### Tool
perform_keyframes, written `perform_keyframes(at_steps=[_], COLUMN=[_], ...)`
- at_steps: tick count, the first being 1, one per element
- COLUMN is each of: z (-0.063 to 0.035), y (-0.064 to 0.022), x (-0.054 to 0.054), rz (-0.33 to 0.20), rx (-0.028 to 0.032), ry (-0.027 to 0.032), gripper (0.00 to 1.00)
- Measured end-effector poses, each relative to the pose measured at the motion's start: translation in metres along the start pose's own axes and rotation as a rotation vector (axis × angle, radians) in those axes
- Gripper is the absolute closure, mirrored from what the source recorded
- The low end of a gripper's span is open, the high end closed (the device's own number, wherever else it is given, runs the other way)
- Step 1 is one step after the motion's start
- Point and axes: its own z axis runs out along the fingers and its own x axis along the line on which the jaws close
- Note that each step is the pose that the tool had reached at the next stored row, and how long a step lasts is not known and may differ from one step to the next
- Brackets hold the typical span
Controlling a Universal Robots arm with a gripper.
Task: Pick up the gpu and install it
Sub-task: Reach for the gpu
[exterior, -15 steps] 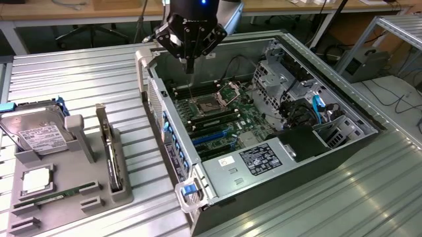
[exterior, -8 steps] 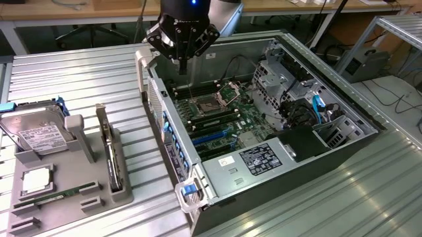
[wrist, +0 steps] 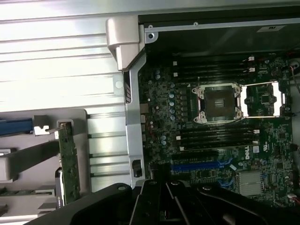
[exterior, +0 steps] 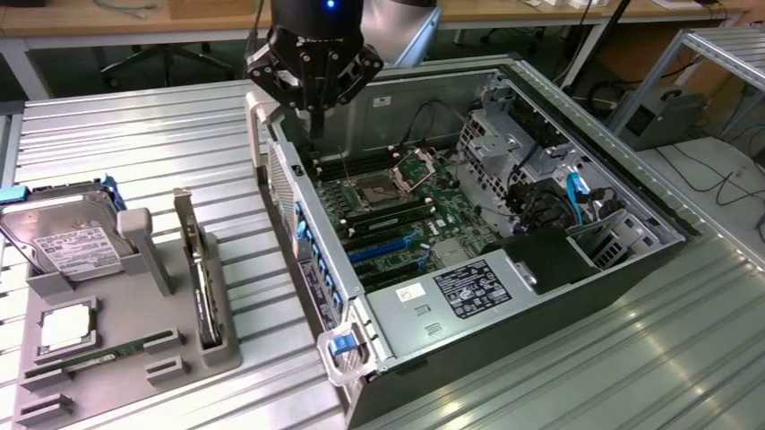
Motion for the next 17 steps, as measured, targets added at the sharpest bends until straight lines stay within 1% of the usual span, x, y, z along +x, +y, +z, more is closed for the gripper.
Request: perform_keyframes(at_steps=[2, 7, 13, 17], z=[-0.0002, -0.0005, -0.0008, -0.0010], y=[-0.0006, -0.0015, -0.0028, -0.0041], x=[0.008, 0.020, 0.037, 0.055], rz=[0.000, 0.000, 0.000, 0.000], rx=[0.0000, 0.0000, 0.0000, 0.0000], ry=[0.0000, 0.0000, 0.0000, 0.0006], gripper=[0.89, 0.89, 0.89, 0.89])
